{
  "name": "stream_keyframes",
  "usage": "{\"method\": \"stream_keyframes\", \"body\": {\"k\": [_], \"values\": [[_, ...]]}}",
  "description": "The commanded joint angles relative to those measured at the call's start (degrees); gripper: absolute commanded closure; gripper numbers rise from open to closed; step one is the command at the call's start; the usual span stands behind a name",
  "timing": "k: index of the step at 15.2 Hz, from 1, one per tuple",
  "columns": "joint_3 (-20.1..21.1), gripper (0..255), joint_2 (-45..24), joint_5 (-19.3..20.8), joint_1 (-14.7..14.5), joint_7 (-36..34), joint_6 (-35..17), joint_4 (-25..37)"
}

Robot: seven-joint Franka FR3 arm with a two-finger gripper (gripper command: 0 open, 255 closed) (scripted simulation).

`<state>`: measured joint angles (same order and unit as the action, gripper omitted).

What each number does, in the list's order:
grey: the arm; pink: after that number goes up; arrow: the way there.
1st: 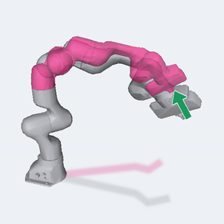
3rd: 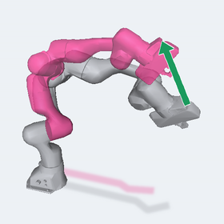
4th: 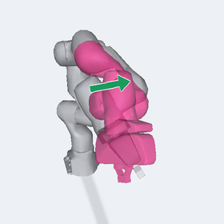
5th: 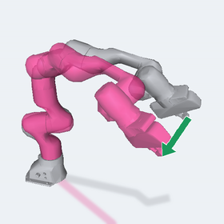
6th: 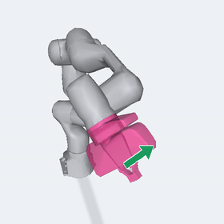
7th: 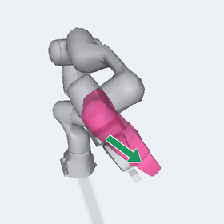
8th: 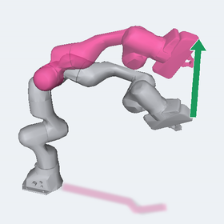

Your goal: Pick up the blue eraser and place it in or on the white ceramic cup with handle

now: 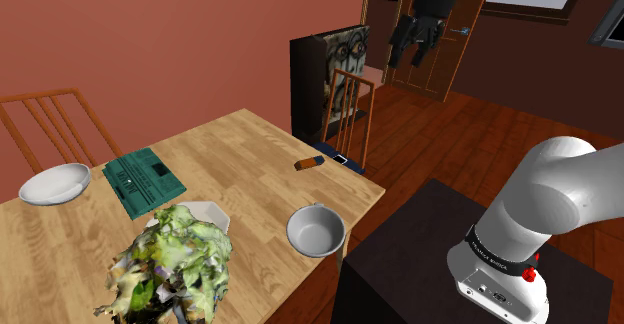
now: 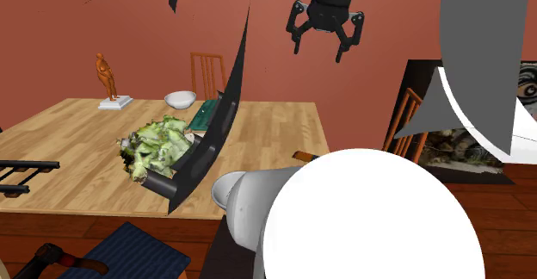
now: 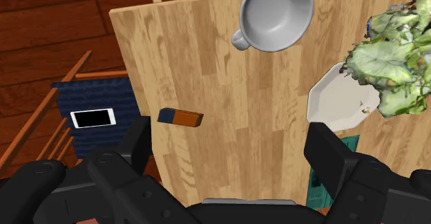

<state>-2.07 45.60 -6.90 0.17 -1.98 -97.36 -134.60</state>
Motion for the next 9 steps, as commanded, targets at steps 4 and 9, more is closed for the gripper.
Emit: {"method": "stream_keyframes", "body": {"k": [4, 9], "values": [[-1.78, 0, -3.46, 1.14, -0.96, 5.47, -4.95, -2.36], [-4.68, 0, -10.96, 2.6, -2.62, 14.47, -13.28, -4.58]]}}
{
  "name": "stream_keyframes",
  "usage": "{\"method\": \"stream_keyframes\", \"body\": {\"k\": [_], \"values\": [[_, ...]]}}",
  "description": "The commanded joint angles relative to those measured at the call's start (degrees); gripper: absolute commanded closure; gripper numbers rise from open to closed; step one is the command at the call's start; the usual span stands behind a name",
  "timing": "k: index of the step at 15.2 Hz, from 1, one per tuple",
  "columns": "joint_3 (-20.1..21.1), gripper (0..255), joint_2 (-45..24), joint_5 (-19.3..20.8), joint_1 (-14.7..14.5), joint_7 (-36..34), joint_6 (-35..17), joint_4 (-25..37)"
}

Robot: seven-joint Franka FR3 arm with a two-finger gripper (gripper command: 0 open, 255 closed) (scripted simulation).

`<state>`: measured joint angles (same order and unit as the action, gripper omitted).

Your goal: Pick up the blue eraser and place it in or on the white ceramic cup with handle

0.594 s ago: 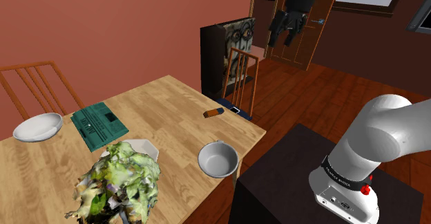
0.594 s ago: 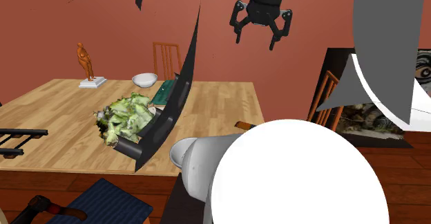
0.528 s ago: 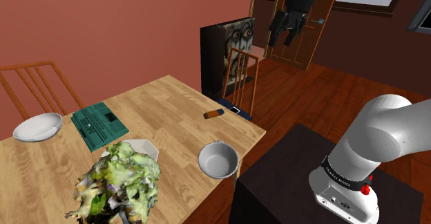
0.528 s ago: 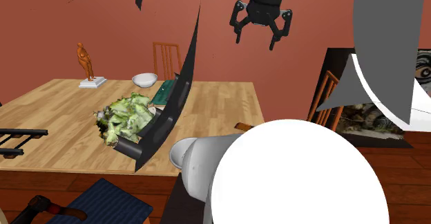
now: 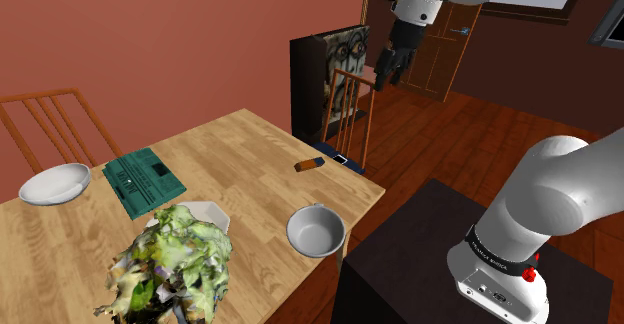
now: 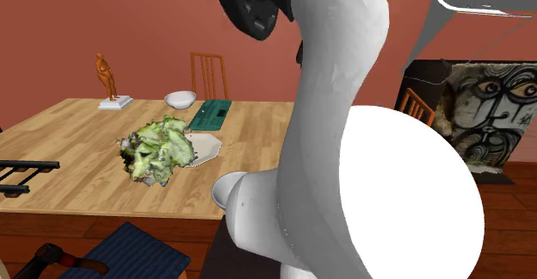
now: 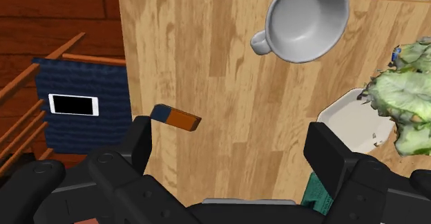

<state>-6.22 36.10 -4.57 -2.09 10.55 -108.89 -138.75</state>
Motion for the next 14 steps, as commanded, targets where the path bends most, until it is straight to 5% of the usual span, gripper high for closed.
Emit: {"method": "stream_keyframes", "body": {"k": [1, 14], "values": [[-1.1, 0, -3.19, 0.47, -0.72, 3.73, -3.4, -0.62], [-6.44, 0, -30.53, -1.39, -5.12, 27.42, -22.09, 4.64]]}}
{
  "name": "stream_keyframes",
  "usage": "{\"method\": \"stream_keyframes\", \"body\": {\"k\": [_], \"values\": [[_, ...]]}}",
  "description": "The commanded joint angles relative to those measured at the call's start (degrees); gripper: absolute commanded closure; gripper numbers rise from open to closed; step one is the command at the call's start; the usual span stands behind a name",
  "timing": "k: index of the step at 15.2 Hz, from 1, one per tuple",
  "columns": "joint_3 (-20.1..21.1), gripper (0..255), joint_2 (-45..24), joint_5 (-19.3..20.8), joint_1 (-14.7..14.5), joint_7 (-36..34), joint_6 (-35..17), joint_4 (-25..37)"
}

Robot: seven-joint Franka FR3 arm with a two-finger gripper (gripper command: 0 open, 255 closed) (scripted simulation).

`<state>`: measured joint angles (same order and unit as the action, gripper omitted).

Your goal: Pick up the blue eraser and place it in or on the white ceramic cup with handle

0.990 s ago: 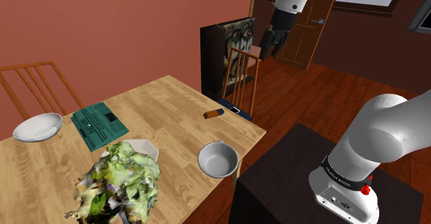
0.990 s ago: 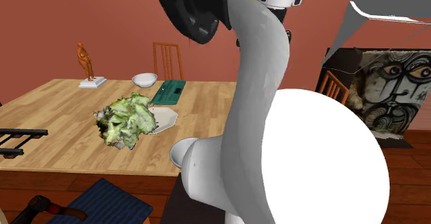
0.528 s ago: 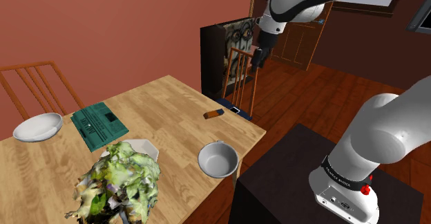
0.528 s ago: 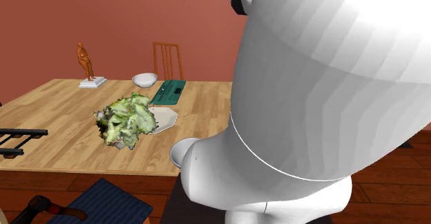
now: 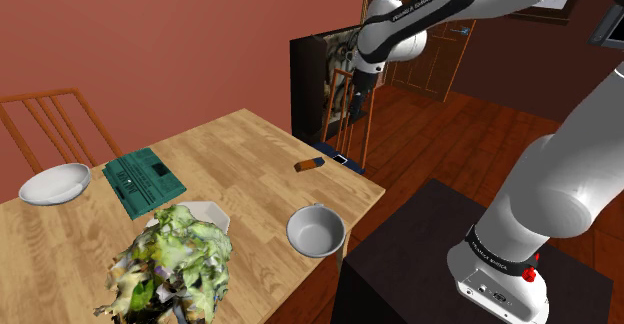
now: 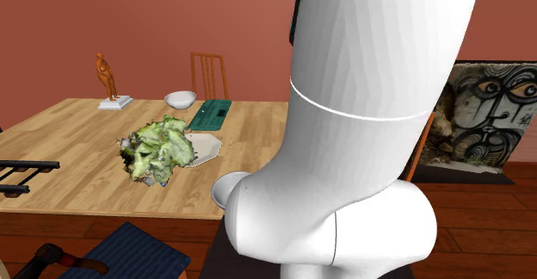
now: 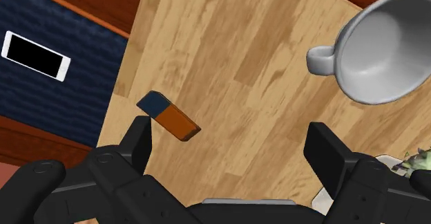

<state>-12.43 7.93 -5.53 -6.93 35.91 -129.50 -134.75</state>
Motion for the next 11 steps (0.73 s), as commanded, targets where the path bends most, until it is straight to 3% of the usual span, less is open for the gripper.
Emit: {"method": "stream_keyframes", "body": {"k": [1, 11], "values": [[-0.34, 0, -4.67, -0.92, -0.47, 3.91, -2.58, 1.59], [1.97, 0, -27.7, -4.8, 0.2, 20.13, -10.34, 14.72]]}}
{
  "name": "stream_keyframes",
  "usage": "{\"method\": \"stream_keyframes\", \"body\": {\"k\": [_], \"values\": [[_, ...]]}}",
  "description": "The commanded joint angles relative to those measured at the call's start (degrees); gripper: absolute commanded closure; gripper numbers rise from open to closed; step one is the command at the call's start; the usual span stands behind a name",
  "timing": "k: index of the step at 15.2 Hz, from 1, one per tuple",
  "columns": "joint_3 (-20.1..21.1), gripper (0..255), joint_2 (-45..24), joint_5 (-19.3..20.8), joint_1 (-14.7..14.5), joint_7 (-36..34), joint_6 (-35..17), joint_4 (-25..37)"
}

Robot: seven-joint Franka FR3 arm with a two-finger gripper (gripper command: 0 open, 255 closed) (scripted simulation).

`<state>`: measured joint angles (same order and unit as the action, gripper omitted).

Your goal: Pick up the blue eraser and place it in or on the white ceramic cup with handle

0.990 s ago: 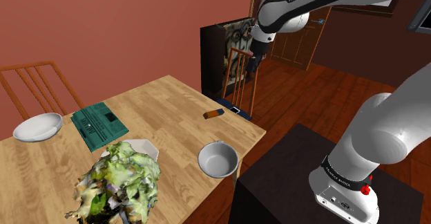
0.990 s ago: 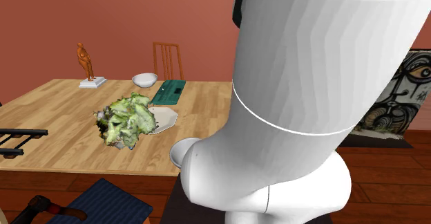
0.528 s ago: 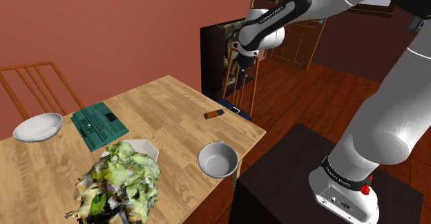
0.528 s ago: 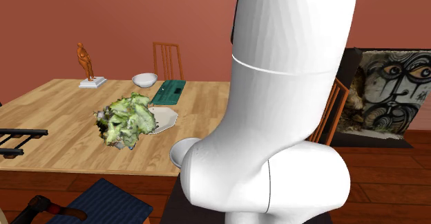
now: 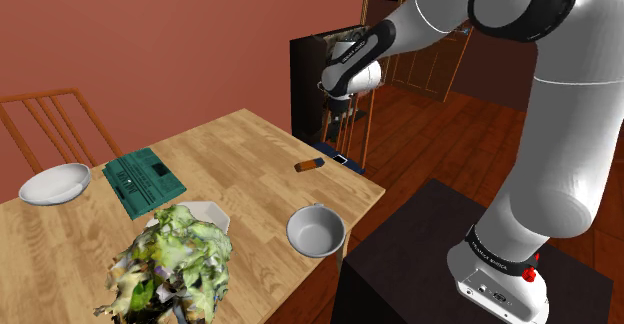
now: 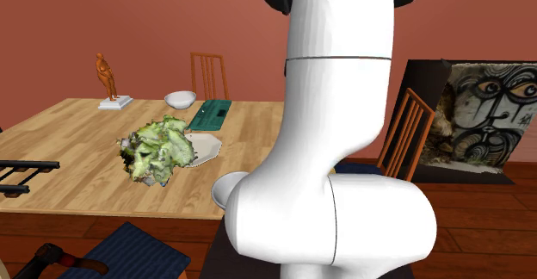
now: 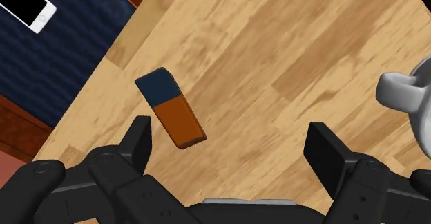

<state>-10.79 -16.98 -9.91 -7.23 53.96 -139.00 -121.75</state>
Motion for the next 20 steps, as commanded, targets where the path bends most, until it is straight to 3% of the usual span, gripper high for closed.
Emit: {"method": "stream_keyframes", "body": {"k": [1, 13, 20], "values": [[0.77, 0, -5.04, -0.46, 0.72, 3.34, -1.33, 3.37], [4.85, 0, -31.98, 3.17, 2.03, 14.35, -2.89, 28.04], [5.28, 0, -36.65, 2.84, 2.39, 14.52, -5.35, 30.26]]}}
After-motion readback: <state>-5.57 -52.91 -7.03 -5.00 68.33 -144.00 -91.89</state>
